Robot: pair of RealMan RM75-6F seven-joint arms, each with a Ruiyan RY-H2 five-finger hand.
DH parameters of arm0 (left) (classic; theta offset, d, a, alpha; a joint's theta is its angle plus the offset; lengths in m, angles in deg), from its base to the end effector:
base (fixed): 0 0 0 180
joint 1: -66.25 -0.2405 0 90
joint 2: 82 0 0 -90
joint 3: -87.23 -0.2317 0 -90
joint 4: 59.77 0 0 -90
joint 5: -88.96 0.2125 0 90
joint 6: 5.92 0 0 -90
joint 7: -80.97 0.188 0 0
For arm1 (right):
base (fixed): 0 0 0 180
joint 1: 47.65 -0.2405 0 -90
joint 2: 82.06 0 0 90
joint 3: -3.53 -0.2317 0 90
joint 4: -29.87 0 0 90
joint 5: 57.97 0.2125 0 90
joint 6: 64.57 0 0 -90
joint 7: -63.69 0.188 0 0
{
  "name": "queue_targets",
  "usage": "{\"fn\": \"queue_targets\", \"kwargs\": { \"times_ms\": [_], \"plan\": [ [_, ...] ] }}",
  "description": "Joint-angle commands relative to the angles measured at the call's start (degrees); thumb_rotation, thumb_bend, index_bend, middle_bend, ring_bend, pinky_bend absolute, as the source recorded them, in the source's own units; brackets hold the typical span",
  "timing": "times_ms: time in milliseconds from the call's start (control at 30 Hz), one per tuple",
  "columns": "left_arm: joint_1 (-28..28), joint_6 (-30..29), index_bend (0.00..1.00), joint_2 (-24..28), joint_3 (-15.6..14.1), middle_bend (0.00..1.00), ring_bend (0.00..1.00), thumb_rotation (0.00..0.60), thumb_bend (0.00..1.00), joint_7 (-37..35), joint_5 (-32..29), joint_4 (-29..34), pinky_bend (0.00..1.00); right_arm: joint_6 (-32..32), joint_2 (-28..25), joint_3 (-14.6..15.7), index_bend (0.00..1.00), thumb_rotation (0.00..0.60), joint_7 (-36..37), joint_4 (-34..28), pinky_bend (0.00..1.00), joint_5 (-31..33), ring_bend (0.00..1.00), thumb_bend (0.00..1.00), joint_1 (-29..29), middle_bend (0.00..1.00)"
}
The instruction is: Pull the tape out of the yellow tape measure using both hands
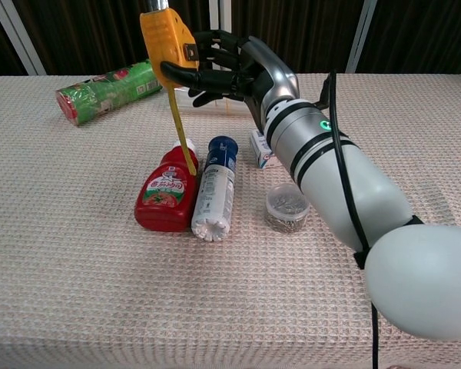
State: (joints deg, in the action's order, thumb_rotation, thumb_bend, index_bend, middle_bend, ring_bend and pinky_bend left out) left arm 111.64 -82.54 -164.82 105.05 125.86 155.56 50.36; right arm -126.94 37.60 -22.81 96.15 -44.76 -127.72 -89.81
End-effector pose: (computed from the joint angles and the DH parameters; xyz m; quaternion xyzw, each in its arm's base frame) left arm 0.0063 0.3368 0.0673 -0.6832 -0.2130 -0.5019 0.4858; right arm 0.0038 -0.3493 -0.0939 0.3451 -0.6832 0.6380 0.0849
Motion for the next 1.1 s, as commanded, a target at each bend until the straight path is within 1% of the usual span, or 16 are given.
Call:
{"fn": "queue_targets", "kwargs": {
  "times_ms": [33, 167, 367, 500, 600, 733, 900, 1033, 1100],
  "plan": [
    [0.06, -0.01, 0.55, -0.06, 0.0, 0.51, 0.46, 0.6, 0.51, -0.27, -0.01, -0.1, 0.55, -0.04, -0.07, -0.01, 0.59, 0.6, -0.07, -0.08, 0.51, -0.03, 0.52, 0.37, 0.04, 0.52],
    [0.04, -0.17, 0.56, 0.03, 0.15, 0.52, 0.47, 0.6, 0.54, -0.94, 0.0, -0.18, 0.56, -0.09, -0.24, 0.07, 0.59, 0.6, -0.18, -0.23, 0.51, -0.04, 0.52, 0.37, 0.2, 0.52],
    [-0.2, -0.62, 0.61, 0.36, 0.28, 0.55, 0.49, 0.6, 0.6, -2.68, 0.92, 0.16, 0.58, 0.01, -0.45, 0.1, 0.59, 0.6, -0.01, -0.1, 0.51, 0.28, 0.52, 0.36, 0.55, 0.52],
    [-0.71, -2.09, 0.64, 0.53, 0.98, 0.58, 0.51, 0.6, 0.62, -4.02, 1.71, -0.04, 0.6, -0.25, -0.81, 0.54, 0.59, 0.6, -0.15, -0.25, 0.51, -0.02, 0.52, 0.36, 0.97, 0.52],
    [-1.45, -4.25, 0.65, 0.7, 1.93, 0.59, 0.53, 0.6, 0.62, -5.28, 2.81, -0.34, 0.61, -0.83, -1.53, 1.47, 0.59, 0.6, -0.72, -0.73, 0.51, -0.46, 0.52, 0.37, 1.81, 0.52],
    [-2.77, -6.57, 0.66, 1.49, 3.19, 0.6, 0.54, 0.6, 0.61, -7.4, 3.17, -0.66, 0.62, -2.38, -3.16, 3.8, 0.59, 0.6, -2.32, -1.59, 0.51, -1.39, 0.52, 0.37, 3.9, 0.52],
    [-4.37, -6.52, 0.66, 4.4, 4.78, 0.6, 0.54, 0.6, 0.61, -11.0, 1.36, -0.97, 0.62, -3.82, -5.9, 7.58, 0.59, 0.6, -3.06, -2.93, 0.51, -1.81, 0.52, 0.37, 7.73, 0.52],
    [-5.93, -5.66, 0.66, 7.5, 6.68, 0.6, 0.54, 0.6, 0.62, -16.55, -0.67, -1.56, 0.62, -5.08, -8.38, 11.07, 0.59, 0.6, -2.99, -3.3, 0.51, -2.5, 0.52, 0.37, 11.23, 0.52],
    [-6.64, -5.09, 0.66, 8.78, 7.49, 0.6, 0.54, 0.6, 0.62, -19.55, -1.55, -2.04, 0.62, -5.73, -9.43, 12.35, 0.59, 0.6, -2.79, -3.36, 0.51, -2.89, 0.52, 0.37, 12.68, 0.52]
  ]
}}
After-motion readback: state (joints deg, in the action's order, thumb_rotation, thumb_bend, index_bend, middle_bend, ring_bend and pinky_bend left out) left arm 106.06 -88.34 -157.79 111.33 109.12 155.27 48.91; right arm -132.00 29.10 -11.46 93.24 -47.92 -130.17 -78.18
